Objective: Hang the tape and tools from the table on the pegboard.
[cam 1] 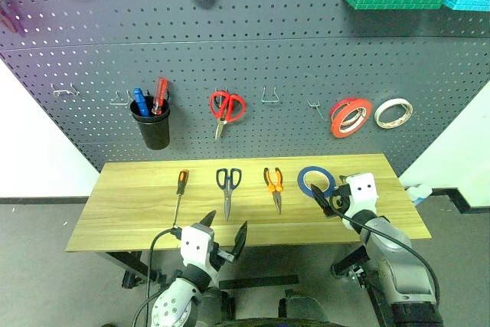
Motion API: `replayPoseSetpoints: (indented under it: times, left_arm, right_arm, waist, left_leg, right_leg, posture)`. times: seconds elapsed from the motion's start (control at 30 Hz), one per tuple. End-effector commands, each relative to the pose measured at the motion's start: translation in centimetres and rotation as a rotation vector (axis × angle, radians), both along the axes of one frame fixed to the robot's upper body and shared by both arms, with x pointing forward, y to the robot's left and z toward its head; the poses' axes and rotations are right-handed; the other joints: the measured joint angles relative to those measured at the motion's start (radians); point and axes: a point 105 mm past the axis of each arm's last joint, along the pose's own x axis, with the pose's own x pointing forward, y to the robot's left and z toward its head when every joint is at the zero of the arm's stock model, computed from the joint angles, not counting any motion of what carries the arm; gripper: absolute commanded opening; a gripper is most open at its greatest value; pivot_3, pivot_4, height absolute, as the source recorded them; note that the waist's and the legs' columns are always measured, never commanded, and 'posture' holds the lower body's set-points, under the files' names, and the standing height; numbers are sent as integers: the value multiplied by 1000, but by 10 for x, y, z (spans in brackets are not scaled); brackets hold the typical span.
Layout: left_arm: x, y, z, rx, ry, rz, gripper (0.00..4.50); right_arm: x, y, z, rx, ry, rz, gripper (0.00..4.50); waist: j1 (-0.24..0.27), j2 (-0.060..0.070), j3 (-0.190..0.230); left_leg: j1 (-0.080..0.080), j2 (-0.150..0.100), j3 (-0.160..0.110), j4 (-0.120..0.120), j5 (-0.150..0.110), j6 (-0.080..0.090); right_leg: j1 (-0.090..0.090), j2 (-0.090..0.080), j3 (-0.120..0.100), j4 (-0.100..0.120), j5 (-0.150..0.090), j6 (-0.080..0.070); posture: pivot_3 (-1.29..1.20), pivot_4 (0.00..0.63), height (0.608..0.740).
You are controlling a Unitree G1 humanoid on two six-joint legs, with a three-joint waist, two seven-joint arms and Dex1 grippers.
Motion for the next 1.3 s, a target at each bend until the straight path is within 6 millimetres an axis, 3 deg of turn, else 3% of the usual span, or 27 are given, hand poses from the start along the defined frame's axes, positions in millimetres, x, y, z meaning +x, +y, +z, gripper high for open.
replayPoseSetpoints:
  times: [0.03, 0.07, 0.1, 0.13, 0.17, 0.2, 0.27, 0.33, 0.47, 0.7, 1.07, 1.3]
  left_arm:
    - [-10, -29, 16, -25, -42, -84, 4437]
    - [18, 18, 13, 22, -16, -92, 4437]
    - [44, 62, 22, 40, -3, -97, 4437]
    - [63, 93, 40, 52, -15, -120, 4437]
    - [72, 112, 55, 54, -25, -138, 4437]
    - [74, 118, 57, 48, -1, -157, 4437]
    - [74, 123, 60, 61, 31, -193, 4437]
    - [71, 125, 63, 37, 49, -218, 4437]
    - [66, 127, 70, 13, 42, -235, 4437]
    - [47, 123, 70, -71, 70, -309, 4437]
    - [8, 130, 53, -62, 82, -342, 4437]
    - [-16, 147, 28, 73, 100, -376, 4437]
  right_arm:
    - [14, 0, 12, -37, -58, 37, 4500]
    - [18, 0, 13, -39, -60, 37, 4500]
    - [22, 0, 13, -29, -60, 32, 4500]
    - [24, 0, 14, -27, -62, 36, 4500]
    - [26, 1, 14, -32, -64, 46, 4500]
    - [27, 2, 15, -34, -68, 53, 4500]
    - [28, 2, 15, -33, -71, 58, 4500]
    - [29, 0, 14, -40, -72, 55, 4500]
    - [29, 0, 14, -34, -75, 54, 4500]
    - [29, 4, 15, -31, -86, 65, 4500]
    - [27, 4, 13, -16, -90, 51, 4500]
    - [28, 2, 13, -33, -95, 55, 4500]
  waist:
    - [0, 1, 0]
    - [0, 1, 1]
    - [9, 0, 3]
    - [6, 1, 4]
    - [5, 1, 5]
    - [2, 1, 5]
    - [-5, 6, 2]
    - [-18, 12, -1]
    - [-29, -3, 3]
    - [-26, -3, 5]
    - [-26, -3, 6]
    - [-26, -1, 7]
  left_leg:
    - [0, 0, 0, 1, 0, 0]
    - [-1, 0, 0, 2, -1, 0]
    - [-1, 0, 0, 2, -1, 0]
    - [0, 0, -1, 2, -1, 0]
    - [-1, 4, -4, 5, 1, -4]
    - [-1, 6, -7, 5, 2, -6]
    - [0, 13, -8, 5, 6, -8]
    - [3, 7, -2, 3, 3, -4]
    - [1, 0, 2, 3, 4, -7]
    - [12, 1, 1, 2, -1, -7]
    - [12, 1, 1, -1, -1, -7]
    - [11, 1, 2, -2, -1, -7]
  right_leg:
    - [0, 0, 0, 0, 0, 0]
    - [0, 0, 0, 1, 0, 0]
    - [0, -1, 0, 1, 0, 0]
    - [-1, 0, -1, 7, -1, 0]
    - [-4, 2, -5, 14, -3, -5]
    - [-4, 5, -5, 15, -4, -8]
    - [-3, 13, -5, 15, -3, -11]
    - [-1, 10, 1, 12, 0, -3]
    - [1, 4, 5, 15, -4, 6]
    - [6, 2, 5, 16, -5, 1]
    - [3, -1, 7, 14, -5, -1]
    - [2, -2, 8, 11, -6, -2]
  posture:
    - [-57, 0, 740]
    - [-56, 0, 740]
    - [-55, 0, 740]
    - [-56, 0, 740]
    - [-53, 0, 740]
    - [-53, 0, 740]
    - [-51, 0, 740]
    - [-49, 0, 740]
    - [-44, 0, 740]
    - [-43, 0, 740]
    - [-47, 0, 740]
    - [-42, 0, 740]
